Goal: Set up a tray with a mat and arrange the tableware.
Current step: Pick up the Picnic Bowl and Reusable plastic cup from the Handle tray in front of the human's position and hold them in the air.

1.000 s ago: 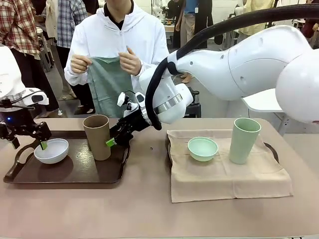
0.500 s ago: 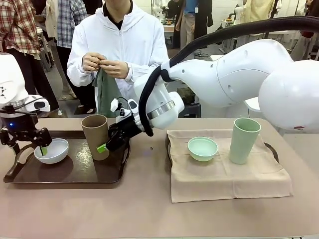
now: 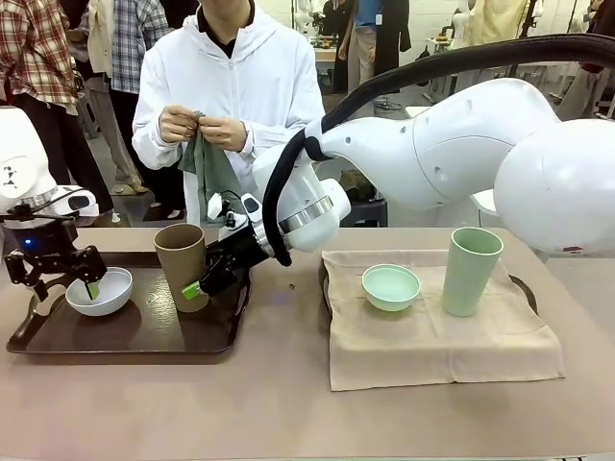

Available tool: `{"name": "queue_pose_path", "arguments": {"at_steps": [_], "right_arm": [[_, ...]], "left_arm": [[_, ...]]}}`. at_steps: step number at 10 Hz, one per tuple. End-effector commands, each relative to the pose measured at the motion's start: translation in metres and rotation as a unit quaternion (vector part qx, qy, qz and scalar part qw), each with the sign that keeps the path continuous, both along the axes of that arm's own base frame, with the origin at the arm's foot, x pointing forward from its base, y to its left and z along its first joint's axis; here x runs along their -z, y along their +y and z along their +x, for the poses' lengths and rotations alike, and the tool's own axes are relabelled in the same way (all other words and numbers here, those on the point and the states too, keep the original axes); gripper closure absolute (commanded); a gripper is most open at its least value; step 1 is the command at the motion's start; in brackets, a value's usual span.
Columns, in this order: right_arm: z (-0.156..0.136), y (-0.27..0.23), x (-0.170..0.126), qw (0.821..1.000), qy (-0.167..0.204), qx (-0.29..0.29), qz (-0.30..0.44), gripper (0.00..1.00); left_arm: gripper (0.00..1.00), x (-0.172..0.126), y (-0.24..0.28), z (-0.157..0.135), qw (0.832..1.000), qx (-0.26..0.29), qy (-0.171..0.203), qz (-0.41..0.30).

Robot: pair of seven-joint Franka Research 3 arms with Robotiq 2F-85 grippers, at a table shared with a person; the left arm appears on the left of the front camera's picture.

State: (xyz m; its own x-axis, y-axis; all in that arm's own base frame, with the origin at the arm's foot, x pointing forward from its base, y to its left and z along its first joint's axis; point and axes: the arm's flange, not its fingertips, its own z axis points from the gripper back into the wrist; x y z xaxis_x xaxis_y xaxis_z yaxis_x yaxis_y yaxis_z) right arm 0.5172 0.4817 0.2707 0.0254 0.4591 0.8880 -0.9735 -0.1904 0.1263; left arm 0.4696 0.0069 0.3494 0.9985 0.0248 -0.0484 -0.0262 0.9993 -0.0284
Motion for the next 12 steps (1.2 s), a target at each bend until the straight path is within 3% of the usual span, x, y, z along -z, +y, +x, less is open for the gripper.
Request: {"name": "queue_pose_path", "arguments": {"at_steps": [1,6,7,8,9,10,12], "right_arm": [[0.005,0.002,0.002,1.000,-0.010,-0.008,0.000,0.00],[0.004,0.002,0.003,1.000,-0.015,-0.009,0.005,0.00],[0.004,0.001,0.004,1.000,-0.018,-0.013,0.007,0.08],[0.004,0.001,0.004,1.000,-0.020,-0.016,0.009,0.59],[0.005,0.001,0.004,1.000,-0.020,-0.016,0.010,0.67],[0.005,0.000,0.004,1.000,-0.021,-0.016,0.012,1.00],[0.005,0.000,0.005,1.000,-0.020,-0.017,0.013,1.00]], "left_arm": [[0.00,0.002,0.002,0.009,1.000,0.002,-0.017,-0.011],[0.00,0.014,0.005,0.022,0.997,0.052,-0.058,-0.027],[0.00,0.016,0.005,0.024,0.997,0.045,-0.060,-0.030],[0.52,0.018,0.005,0.025,0.997,0.046,-0.059,-0.033],[0.53,0.018,0.005,0.026,0.997,0.044,-0.056,-0.034],[1.00,0.018,0.006,0.026,0.997,0.041,-0.055,-0.033],[1.00,0.018,0.006,0.025,0.997,0.038,-0.055,-0.033]]}}
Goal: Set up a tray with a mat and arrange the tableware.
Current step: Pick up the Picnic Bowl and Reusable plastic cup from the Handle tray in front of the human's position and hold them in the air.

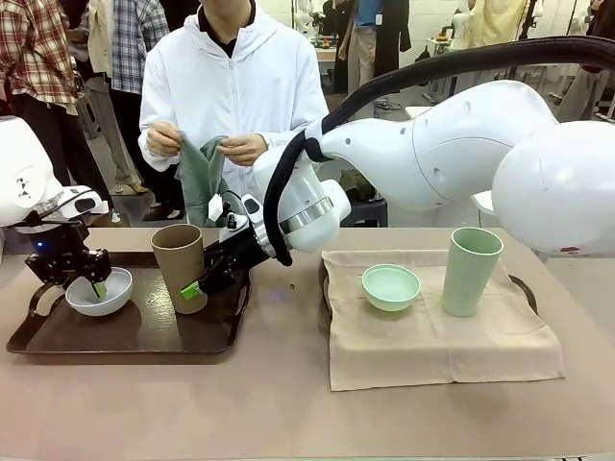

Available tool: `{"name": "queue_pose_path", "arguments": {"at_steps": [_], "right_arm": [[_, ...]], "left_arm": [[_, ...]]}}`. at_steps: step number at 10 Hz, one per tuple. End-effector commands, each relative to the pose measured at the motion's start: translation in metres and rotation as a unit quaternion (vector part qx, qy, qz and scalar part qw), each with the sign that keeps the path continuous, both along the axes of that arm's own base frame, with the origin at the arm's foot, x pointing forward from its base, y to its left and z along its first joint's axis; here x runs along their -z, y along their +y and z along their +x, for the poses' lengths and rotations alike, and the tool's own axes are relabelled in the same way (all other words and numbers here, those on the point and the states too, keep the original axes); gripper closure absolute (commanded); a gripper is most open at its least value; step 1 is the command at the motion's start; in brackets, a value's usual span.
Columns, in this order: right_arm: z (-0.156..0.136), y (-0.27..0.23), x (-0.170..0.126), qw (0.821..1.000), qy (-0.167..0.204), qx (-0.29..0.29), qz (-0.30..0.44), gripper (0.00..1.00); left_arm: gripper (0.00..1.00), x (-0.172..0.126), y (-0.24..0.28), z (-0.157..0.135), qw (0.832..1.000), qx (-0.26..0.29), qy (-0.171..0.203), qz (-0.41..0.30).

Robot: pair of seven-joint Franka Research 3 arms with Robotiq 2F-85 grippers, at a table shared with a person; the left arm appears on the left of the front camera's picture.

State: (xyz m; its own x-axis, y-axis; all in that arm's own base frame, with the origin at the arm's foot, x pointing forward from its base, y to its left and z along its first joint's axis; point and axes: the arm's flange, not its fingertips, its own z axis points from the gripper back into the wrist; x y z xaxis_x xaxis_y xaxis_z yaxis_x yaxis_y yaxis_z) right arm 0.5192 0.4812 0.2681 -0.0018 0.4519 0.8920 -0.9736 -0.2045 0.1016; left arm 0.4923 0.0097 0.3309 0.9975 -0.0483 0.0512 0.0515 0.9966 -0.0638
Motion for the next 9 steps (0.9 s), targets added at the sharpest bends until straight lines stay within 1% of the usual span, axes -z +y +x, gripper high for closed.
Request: {"name": "queue_pose_path", "arguments": {"at_steps": [1,2,3,4,5,7,8,9], "right_arm": [[0.003,0.000,0.002,1.000,-0.008,-0.009,0.009,0.78],[0.003,0.000,0.003,1.000,-0.009,-0.010,0.009,0.78],[0.003,0.000,0.003,1.000,-0.010,-0.010,0.009,1.00],[0.003,0.000,0.003,1.000,-0.011,-0.010,0.009,0.78],[0.003,0.000,0.004,1.000,-0.010,-0.008,0.010,1.00],[0.003,0.001,0.003,1.000,-0.009,-0.007,0.011,1.00],[0.001,0.001,-0.005,1.000,-0.005,0.000,0.007,0.79],[-0.005,-0.002,-0.029,1.000,-0.012,-0.003,0.008,0.79]], "left_arm": [[0.78,-0.001,0.004,0.003,1.000,0.003,-0.003,-0.014],[0.86,0.000,0.003,0.002,1.000,0.003,-0.003,-0.014],[1.00,0.000,0.004,0.002,1.000,0.003,-0.001,-0.014],[1.00,0.000,0.004,0.001,1.000,0.003,-0.001,-0.013],[1.00,-0.001,0.005,0.001,1.000,0.004,-0.003,-0.011],[1.00,-0.002,0.006,0.000,1.000,0.001,0.000,-0.007],[1.00,-0.007,0.005,-0.003,1.000,0.003,0.002,-0.012],[1.00,-0.026,0.002,-0.010,1.000,0.001,0.006,-0.014]]}}
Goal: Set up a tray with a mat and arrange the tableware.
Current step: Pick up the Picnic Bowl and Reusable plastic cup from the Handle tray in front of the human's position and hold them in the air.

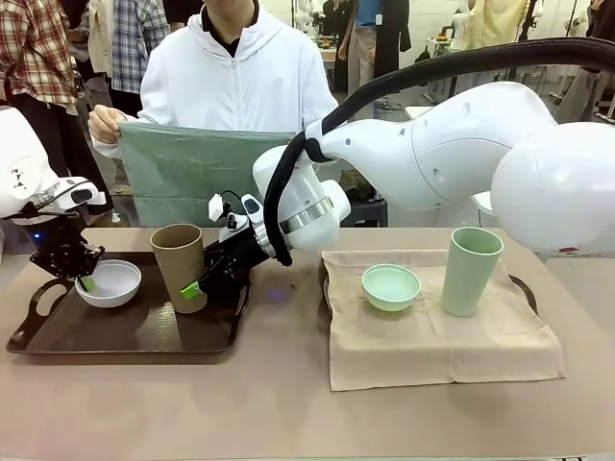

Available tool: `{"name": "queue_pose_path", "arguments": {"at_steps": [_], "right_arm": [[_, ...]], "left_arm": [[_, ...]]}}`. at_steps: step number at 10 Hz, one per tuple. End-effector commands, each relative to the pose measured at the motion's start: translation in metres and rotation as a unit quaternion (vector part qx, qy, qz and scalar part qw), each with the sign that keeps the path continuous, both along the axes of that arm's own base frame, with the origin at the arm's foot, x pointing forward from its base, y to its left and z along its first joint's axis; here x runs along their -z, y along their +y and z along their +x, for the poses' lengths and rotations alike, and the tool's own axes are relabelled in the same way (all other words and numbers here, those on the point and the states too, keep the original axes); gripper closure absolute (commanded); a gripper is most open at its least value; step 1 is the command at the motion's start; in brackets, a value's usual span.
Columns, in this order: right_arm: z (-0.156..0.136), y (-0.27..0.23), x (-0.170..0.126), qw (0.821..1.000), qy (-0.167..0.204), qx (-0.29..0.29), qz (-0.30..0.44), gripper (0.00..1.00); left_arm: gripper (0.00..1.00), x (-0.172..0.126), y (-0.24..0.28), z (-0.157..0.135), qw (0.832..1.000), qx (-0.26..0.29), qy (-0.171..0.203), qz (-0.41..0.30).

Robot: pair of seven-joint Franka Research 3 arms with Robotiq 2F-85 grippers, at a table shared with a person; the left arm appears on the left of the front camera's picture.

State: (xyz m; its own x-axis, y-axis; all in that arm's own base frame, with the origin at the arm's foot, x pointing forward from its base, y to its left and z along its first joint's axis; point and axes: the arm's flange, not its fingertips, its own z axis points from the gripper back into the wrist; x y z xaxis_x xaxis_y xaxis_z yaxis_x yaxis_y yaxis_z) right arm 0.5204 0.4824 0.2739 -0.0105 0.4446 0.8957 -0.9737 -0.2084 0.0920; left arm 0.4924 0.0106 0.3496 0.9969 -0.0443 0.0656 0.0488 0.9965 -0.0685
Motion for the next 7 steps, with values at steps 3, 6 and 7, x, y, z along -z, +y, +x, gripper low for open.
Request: {"name": "queue_pose_path", "arguments": {"at_steps": [3,6,7], "right_arm": [[-0.026,-0.011,-0.096,0.999,-0.045,0.004,0.013,0.79],[-0.044,-0.021,-0.162,0.997,-0.070,0.015,0.012,0.79],[-0.051,-0.021,-0.185,0.996,-0.081,0.019,0.013,0.79]], "left_arm": [[1.00,-0.086,-0.003,-0.031,0.999,-0.007,-0.030,0.014],[1.00,-0.166,-0.009,-0.061,0.997,-0.003,-0.078,0.007],[1.00,-0.188,-0.008,-0.071,0.996,-0.006,-0.091,0.005]]}}
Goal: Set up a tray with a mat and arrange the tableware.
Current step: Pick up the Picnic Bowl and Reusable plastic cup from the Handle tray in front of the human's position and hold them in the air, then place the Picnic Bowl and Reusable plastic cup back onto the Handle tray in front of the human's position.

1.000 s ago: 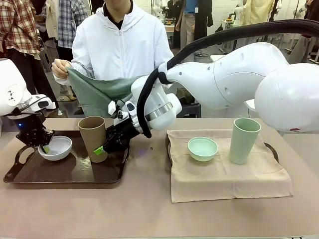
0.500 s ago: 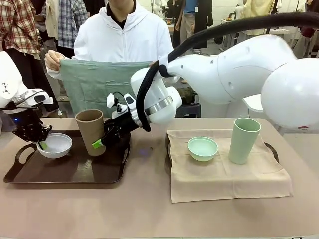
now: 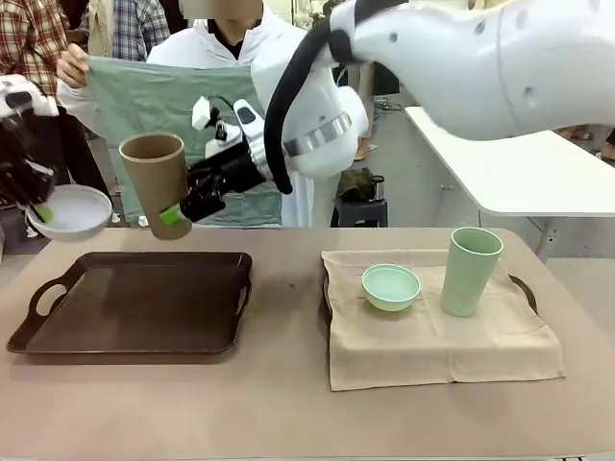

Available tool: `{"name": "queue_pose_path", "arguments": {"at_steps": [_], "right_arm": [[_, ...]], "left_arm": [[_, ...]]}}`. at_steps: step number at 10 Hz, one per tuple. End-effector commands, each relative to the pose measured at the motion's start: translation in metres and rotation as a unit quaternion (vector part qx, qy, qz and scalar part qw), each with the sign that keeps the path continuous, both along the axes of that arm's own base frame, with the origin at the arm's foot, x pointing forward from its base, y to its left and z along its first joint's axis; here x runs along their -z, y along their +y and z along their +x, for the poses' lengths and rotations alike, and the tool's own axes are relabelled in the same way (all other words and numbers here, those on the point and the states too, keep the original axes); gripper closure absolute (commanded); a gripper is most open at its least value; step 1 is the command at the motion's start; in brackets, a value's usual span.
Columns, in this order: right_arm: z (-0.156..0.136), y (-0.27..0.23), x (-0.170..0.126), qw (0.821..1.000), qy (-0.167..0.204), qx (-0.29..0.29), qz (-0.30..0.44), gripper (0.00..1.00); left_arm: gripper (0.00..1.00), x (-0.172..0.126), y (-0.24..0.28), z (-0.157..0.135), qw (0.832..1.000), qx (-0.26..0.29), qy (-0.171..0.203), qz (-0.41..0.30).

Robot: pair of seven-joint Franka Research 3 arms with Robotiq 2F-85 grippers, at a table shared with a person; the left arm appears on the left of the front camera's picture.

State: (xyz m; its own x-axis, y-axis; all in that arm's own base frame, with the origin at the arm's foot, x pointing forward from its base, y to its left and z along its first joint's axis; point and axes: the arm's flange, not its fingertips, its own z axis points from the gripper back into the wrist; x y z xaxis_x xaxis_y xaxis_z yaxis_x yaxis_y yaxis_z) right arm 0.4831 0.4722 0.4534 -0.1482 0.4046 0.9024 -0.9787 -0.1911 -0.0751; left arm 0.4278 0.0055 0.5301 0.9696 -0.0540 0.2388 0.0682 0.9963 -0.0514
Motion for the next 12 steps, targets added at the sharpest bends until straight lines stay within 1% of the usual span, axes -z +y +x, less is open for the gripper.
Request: {"name": "queue_pose_path", "arguments": {"at_steps": [1,3,4,5,6,12], "right_arm": [[-0.021,-0.012,-0.026,1.000,-0.007,0.013,-0.008,0.79],[-0.045,-0.011,-0.062,1.000,-0.026,0.009,-0.001,0.79],[-0.053,-0.009,-0.072,1.000,-0.030,0.007,0.001,0.79],[-0.050,-0.011,-0.070,1.000,-0.028,0.009,-0.002,0.79],[-0.039,-0.004,-0.075,1.000,-0.030,0.002,0.010,0.79],[-0.039,-0.004,-0.075,1.000,-0.030,0.002,0.010,0.79]], "left_arm": [[1.00,-0.022,-0.002,-0.011,1.000,-0.016,-0.023,0.006],[1.00,-0.042,-0.002,-0.027,0.999,-0.021,-0.041,0.002],[1.00,-0.051,-0.001,-0.033,0.999,-0.024,-0.048,0.000],[1.00,-0.050,0.000,-0.033,0.999,-0.025,-0.046,-0.003],[1.00,-0.051,0.000,-0.027,0.999,-0.013,-0.050,-0.003],[1.00,-0.051,0.000,-0.027,0.999,-0.013,-0.050,-0.003]]}}
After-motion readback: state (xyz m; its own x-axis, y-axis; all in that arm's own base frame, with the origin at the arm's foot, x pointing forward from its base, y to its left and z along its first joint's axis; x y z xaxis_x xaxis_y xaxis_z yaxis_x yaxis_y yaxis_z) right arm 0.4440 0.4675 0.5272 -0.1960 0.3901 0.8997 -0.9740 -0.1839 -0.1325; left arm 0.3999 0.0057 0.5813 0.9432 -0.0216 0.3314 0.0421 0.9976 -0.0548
